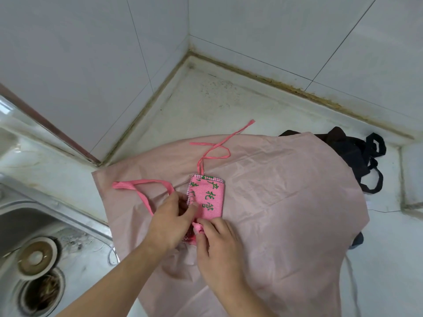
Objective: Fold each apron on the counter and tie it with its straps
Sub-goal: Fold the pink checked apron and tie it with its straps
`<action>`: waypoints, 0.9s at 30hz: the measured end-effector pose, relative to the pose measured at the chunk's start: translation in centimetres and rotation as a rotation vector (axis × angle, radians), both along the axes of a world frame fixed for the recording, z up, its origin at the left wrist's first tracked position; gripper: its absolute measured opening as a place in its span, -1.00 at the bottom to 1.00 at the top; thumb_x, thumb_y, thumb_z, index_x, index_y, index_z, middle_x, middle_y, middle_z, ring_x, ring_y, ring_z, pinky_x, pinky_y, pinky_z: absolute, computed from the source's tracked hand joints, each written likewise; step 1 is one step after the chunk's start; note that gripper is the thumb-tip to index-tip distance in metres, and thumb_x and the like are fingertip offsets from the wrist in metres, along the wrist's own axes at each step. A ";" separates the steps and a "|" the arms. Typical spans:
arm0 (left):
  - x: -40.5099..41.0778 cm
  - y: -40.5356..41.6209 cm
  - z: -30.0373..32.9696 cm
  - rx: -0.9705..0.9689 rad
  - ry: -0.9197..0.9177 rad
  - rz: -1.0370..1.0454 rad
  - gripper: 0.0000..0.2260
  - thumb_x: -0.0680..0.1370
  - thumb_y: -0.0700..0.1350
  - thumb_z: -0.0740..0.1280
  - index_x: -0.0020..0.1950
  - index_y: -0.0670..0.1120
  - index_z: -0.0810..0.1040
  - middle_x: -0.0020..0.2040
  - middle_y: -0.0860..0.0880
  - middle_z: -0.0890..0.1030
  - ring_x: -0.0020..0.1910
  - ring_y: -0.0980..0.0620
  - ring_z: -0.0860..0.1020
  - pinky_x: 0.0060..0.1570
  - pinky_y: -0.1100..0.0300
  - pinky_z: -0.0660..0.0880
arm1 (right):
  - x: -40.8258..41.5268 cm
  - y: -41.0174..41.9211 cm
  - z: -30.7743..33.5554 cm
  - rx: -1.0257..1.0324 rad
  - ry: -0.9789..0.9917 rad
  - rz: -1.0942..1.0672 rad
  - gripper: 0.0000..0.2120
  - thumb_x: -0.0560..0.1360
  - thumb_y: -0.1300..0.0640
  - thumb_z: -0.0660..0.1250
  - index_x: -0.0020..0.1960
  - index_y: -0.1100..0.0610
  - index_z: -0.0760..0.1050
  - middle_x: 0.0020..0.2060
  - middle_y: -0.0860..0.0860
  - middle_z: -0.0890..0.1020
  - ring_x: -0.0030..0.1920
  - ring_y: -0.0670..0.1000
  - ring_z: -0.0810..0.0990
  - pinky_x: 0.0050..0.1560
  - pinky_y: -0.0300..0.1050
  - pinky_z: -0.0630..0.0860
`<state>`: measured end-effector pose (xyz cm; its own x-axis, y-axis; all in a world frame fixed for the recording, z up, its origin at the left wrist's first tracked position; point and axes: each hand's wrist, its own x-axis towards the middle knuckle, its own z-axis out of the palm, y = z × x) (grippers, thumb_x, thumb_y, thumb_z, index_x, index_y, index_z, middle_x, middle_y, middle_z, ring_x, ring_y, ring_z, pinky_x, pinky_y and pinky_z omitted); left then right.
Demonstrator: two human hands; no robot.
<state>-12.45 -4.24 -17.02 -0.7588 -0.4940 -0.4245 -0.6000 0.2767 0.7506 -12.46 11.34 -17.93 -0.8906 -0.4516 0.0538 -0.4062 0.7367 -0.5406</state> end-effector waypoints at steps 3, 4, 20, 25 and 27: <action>0.0 -0.5 -0.3 -0.019 -0.014 -0.026 -0.86 0.58 0.09 0.44 0.07 0.11 0.56 -0.09 0.14 0.67 -0.08 0.19 0.63 0.01 0.13 0.54 | -0.2 -0.7 0.2 -0.018 0.003 -0.076 -0.74 0.58 -0.01 0.28 0.18 -0.05 0.67 -0.04 -0.09 0.62 -0.04 0.05 0.58 -0.03 0.07 0.59; 0.0 -0.7 -0.5 -0.027 -0.013 -0.044 -0.86 0.57 0.03 0.46 0.09 0.10 0.56 -0.10 0.13 0.67 -0.11 0.20 0.63 0.02 0.12 0.56 | -0.1 -0.9 0.1 0.007 -0.004 -0.065 -0.74 0.58 -0.03 0.29 0.17 -0.05 0.68 -0.06 -0.09 0.61 -0.04 0.05 0.57 -0.04 0.07 0.58; 0.7 -0.2 -3.1 -0.661 0.337 -0.644 -0.54 0.69 -0.07 0.21 0.60 -0.06 0.37 0.59 0.00 0.36 0.57 -0.03 0.33 0.52 0.01 0.28 | 0.2 0.4 -3.5 0.420 0.004 0.259 -0.34 0.62 -0.15 0.11 0.63 0.14 0.26 0.65 0.07 0.24 0.67 0.12 0.08 0.54 0.23 0.06; 1.4 -0.9 -5.5 -0.696 0.069 -0.781 -0.43 0.73 0.22 -0.20 0.72 0.07 -0.04 0.71 0.13 -0.05 0.69 0.12 -0.10 0.61 0.00 -0.12 | -0.4 2.0 -2.9 0.336 -0.016 0.350 -0.32 0.60 -0.15 0.18 0.65 0.09 0.22 0.68 0.01 0.12 0.69 0.04 -0.01 0.59 0.10 0.01; 1.3 -1.0 -5.4 -0.701 0.071 -0.780 -0.42 0.73 0.24 -0.22 0.73 0.06 -0.05 0.72 0.12 -0.05 0.69 0.12 -0.13 0.60 0.01 -0.14 | -1.1 2.9 -2.4 0.145 -0.126 0.339 -0.38 0.57 -0.04 0.28 0.62 0.02 0.31 0.67 -0.09 0.17 0.67 -0.06 0.04 0.62 -0.06 0.05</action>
<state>-11.12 -5.21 -22.45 -0.9843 0.0250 -0.1745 -0.0288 0.9537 0.2994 -13.51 14.19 -20.38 -0.6852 -0.7162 -0.1327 -0.5766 0.6446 -0.5020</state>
